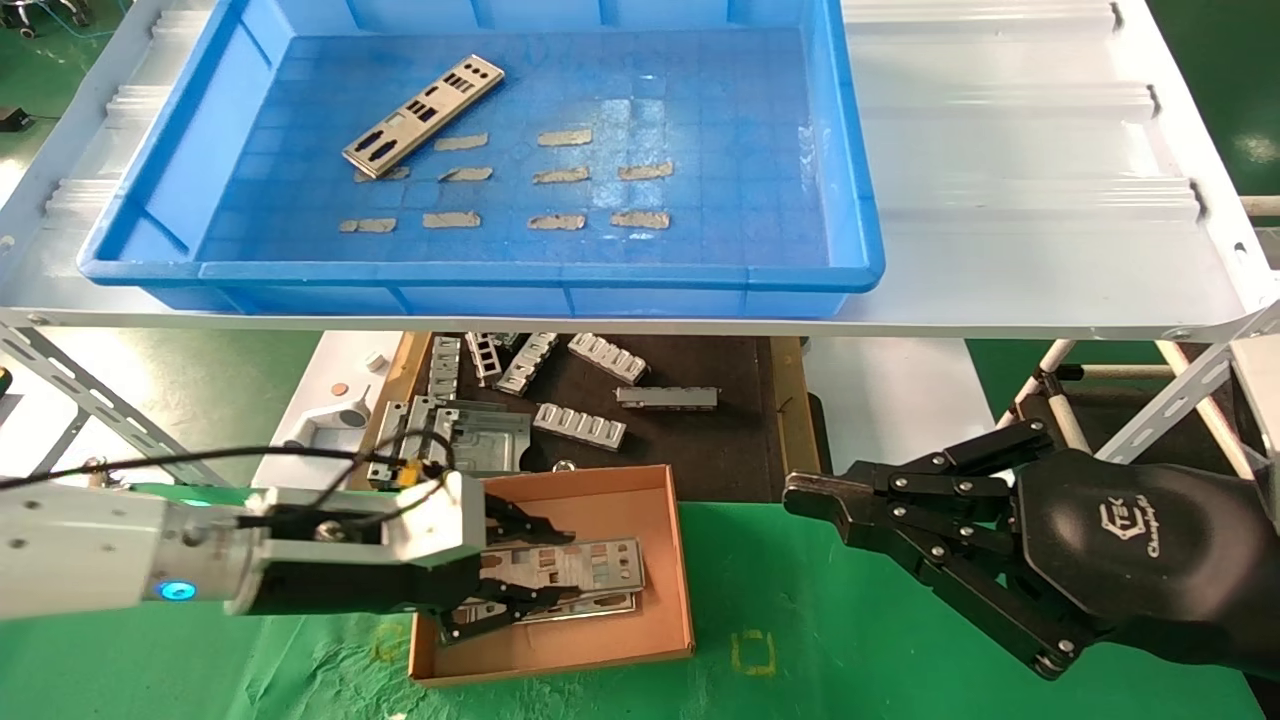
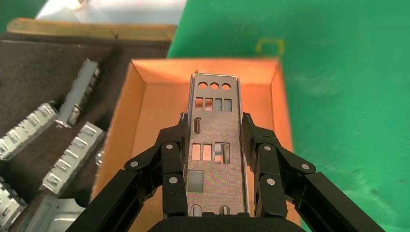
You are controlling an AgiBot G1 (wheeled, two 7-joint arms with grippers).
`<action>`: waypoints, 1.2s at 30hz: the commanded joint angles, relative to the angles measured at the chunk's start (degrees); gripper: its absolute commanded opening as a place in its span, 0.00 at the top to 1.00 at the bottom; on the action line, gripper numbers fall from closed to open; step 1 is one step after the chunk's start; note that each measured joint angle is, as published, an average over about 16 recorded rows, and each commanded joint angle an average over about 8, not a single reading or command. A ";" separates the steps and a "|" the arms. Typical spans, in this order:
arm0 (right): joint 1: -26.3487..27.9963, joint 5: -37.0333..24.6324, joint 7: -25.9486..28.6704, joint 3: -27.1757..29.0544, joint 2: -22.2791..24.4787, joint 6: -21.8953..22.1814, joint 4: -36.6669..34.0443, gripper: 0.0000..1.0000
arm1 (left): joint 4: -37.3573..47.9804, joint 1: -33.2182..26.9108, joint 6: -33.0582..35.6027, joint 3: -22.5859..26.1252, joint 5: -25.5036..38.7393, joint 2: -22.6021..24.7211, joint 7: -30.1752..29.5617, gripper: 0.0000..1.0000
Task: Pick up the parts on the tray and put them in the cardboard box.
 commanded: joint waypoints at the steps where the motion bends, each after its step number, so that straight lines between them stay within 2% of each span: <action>1: 0.00 0.00 0.00 0.00 0.00 0.00 0.00 1.00 | 0.80 0.66 -1.50 0.66 1.44 1.22 0.54 1.00; 6: 0.00 0.00 0.00 0.00 0.00 0.00 0.00 1.00 | 3.82 0.87 -2.25 1.48 2.95 3.33 2.09 1.00; 8: 0.00 0.00 0.00 0.00 0.00 0.00 0.00 1.00 | 5.03 0.95 -2.47 1.61 3.13 4.04 2.51 0.93; 9: 0.00 0.00 0.00 0.00 0.00 0.00 0.00 1.00 | 5.61 0.98 -2.59 1.67 3.24 4.36 2.72 0.86; 15: 0.00 0.00 0.00 0.00 0.00 0.00 0.00 1.00 | 8.88 0.83 -2.85 1.99 3.75 6.01 3.83 0.13; 17: 0.00 0.00 0.00 0.00 0.00 0.00 0.00 1.00 | 9.86 0.68 -2.89 2.01 3.87 6.40 4.23 0.00; 26: 0.00 0.00 0.00 0.00 0.00 0.00 0.00 1.00 | 13.35 -0.69 -0.81 1.80 3.31 7.11 5.85 0.00; 34: 0.00 0.00 0.00 0.00 0.00 0.00 0.00 0.99 | 13.60 -1.53 4.44 0.41 -0.36 5.22 7.12 0.00; 36: 0.00 0.00 0.00 0.00 0.00 0.00 0.00 0.77 | 13.37 -1.53 5.43 -0.05 -1.28 4.72 7.11 0.00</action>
